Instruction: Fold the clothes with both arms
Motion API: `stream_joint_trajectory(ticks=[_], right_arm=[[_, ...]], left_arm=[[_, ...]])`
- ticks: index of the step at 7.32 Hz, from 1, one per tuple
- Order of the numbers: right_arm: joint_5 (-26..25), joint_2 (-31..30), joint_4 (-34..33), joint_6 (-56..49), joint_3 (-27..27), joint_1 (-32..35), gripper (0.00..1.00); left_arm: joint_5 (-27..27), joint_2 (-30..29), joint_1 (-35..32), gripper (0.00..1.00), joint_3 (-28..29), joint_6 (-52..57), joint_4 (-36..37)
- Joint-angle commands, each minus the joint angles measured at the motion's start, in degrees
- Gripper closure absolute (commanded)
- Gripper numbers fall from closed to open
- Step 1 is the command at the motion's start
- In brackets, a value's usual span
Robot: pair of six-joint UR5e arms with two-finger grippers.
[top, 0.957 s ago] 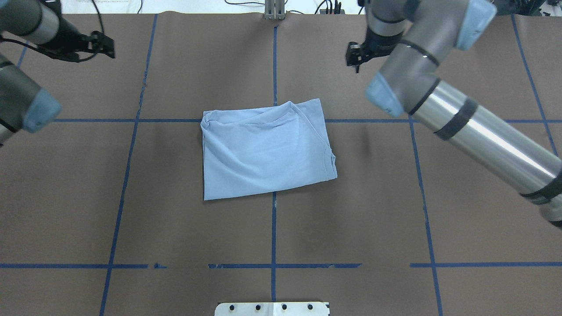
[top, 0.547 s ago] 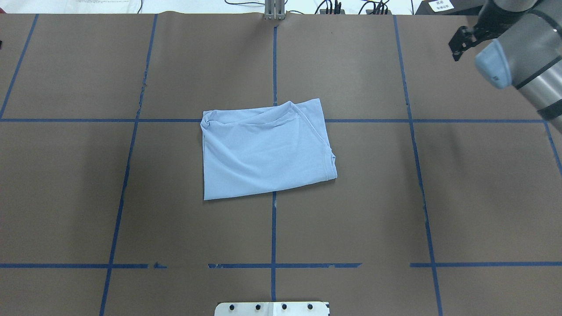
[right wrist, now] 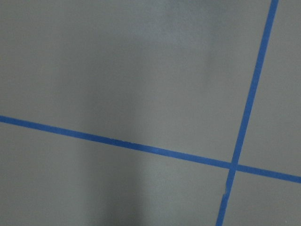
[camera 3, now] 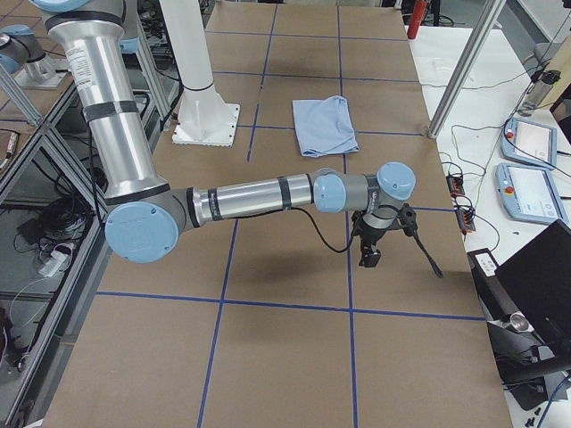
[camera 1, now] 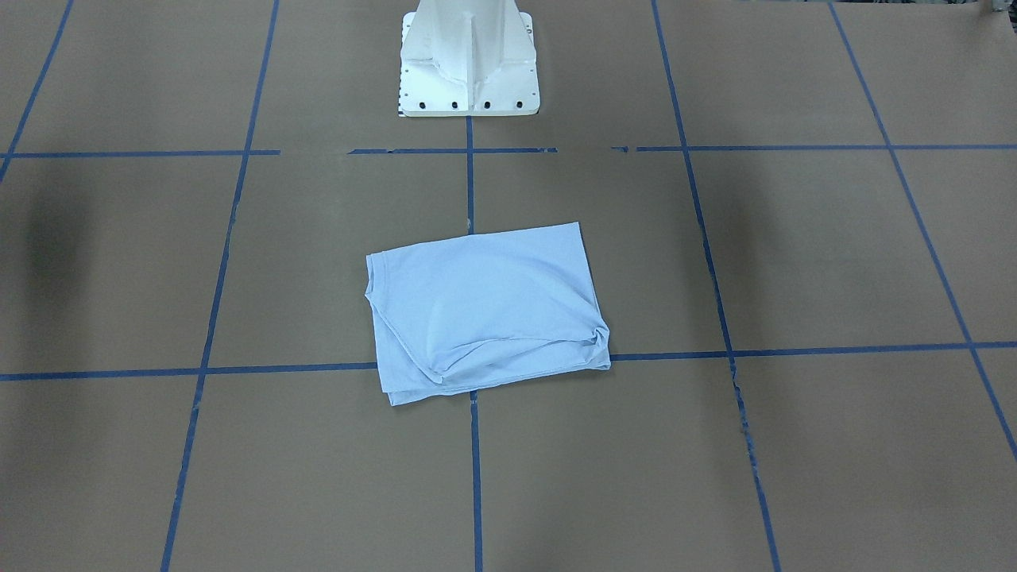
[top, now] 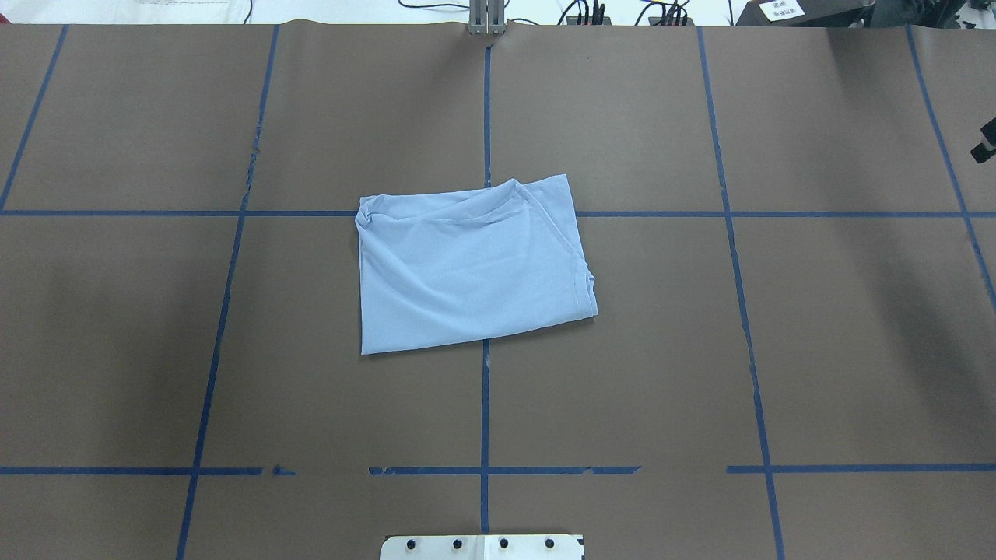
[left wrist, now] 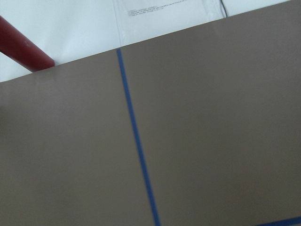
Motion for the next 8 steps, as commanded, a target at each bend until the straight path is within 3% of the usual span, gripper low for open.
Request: stream_joint_trajectory(ticks=[1,8], right_arm=[[-0.6,-4.0,0.0,-0.4,3.2,0.8,0.0],[0.2,-10.8,0.0,3.6,3.0,6.3,0.0]], left_arm=[[3.2,5.0,-0.2,0.0,-0.9,0.3,-4.2],[0.7,5.2,-0.1,0.0,-3.7,-1.4,8.2]])
